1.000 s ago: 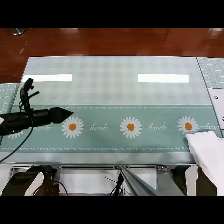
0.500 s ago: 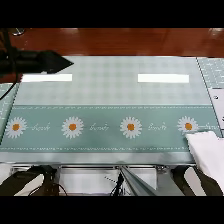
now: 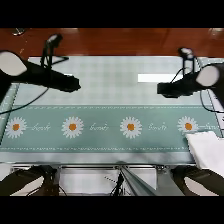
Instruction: Fold the shirts.
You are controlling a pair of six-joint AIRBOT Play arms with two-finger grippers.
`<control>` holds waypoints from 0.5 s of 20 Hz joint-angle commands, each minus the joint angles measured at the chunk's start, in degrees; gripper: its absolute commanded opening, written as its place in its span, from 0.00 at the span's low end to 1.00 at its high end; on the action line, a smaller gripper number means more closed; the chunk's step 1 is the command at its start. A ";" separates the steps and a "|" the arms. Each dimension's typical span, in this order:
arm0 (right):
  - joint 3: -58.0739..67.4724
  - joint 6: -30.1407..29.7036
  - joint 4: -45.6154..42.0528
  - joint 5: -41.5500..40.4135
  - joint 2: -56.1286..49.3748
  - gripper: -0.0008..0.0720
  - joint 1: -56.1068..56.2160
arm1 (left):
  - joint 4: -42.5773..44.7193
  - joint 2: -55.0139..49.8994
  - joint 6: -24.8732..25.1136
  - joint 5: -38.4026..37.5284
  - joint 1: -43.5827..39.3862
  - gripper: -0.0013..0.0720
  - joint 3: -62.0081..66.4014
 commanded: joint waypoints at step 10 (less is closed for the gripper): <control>-0.48 2.47 -5.44 1.53 -6.01 0.05 3.23 | 3.93 -0.76 -1.75 3.69 0.63 0.05 -6.03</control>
